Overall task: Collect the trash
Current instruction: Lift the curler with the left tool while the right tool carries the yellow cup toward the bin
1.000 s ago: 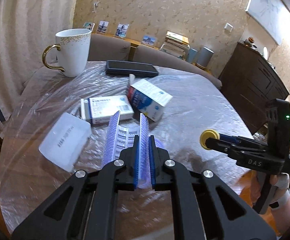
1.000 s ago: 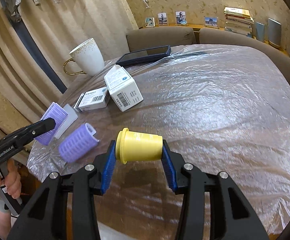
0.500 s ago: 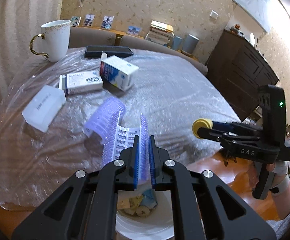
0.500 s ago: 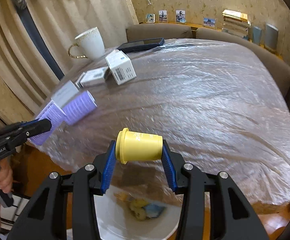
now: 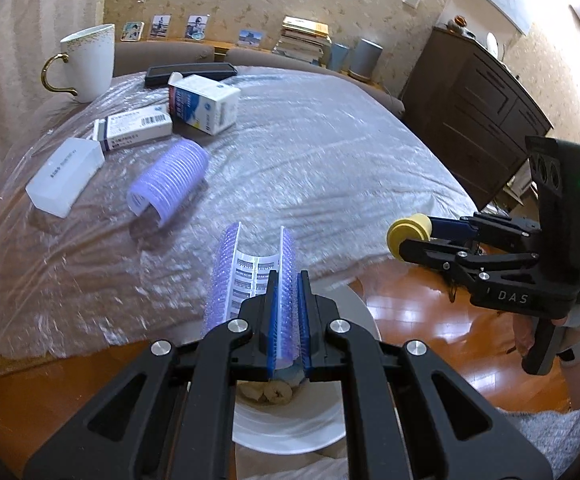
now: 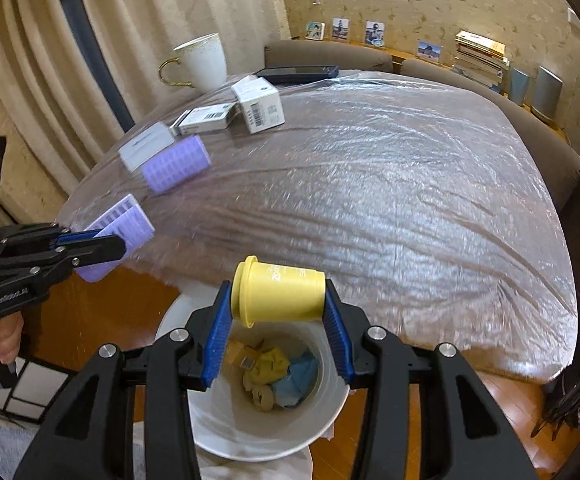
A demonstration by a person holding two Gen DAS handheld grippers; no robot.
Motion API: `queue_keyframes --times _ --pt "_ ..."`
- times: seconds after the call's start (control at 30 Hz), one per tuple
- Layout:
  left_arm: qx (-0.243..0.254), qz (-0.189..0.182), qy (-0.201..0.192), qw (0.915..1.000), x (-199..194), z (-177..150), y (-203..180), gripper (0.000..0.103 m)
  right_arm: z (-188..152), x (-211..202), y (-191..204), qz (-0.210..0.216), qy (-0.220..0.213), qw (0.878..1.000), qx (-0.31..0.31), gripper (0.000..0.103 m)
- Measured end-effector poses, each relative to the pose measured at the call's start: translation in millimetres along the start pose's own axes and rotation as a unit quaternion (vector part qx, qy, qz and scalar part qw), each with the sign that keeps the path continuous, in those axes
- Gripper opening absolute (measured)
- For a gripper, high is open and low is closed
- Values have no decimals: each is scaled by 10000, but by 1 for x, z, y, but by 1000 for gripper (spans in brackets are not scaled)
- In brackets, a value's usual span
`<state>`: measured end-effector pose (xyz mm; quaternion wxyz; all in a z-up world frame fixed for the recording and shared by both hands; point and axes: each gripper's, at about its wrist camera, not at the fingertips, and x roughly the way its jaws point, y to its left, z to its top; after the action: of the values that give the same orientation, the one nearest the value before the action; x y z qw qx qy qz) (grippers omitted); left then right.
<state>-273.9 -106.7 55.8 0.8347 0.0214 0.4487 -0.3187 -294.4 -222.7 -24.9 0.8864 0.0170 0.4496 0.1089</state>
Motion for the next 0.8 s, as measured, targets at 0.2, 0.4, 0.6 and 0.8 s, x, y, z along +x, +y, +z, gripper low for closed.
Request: queue_keyframes --times 0.2,0.4,0.6,0.8 --pt "176 -110 171 9996 1 -15 -14 11 -16 -7 3 120 148 9998 -57 43" --pt "186 -174 337 9991 5 -29 -21 11 -30 -6 5 183 320 9993 -63 43" --pt "178 -186 542 9982 14 -42 -24 11 -44 5 8 228 552 9982 -65 43" --pt "190 -86 833 9963 34 -57 -20 11 -56 20 9 177 758 9969 -151 43"
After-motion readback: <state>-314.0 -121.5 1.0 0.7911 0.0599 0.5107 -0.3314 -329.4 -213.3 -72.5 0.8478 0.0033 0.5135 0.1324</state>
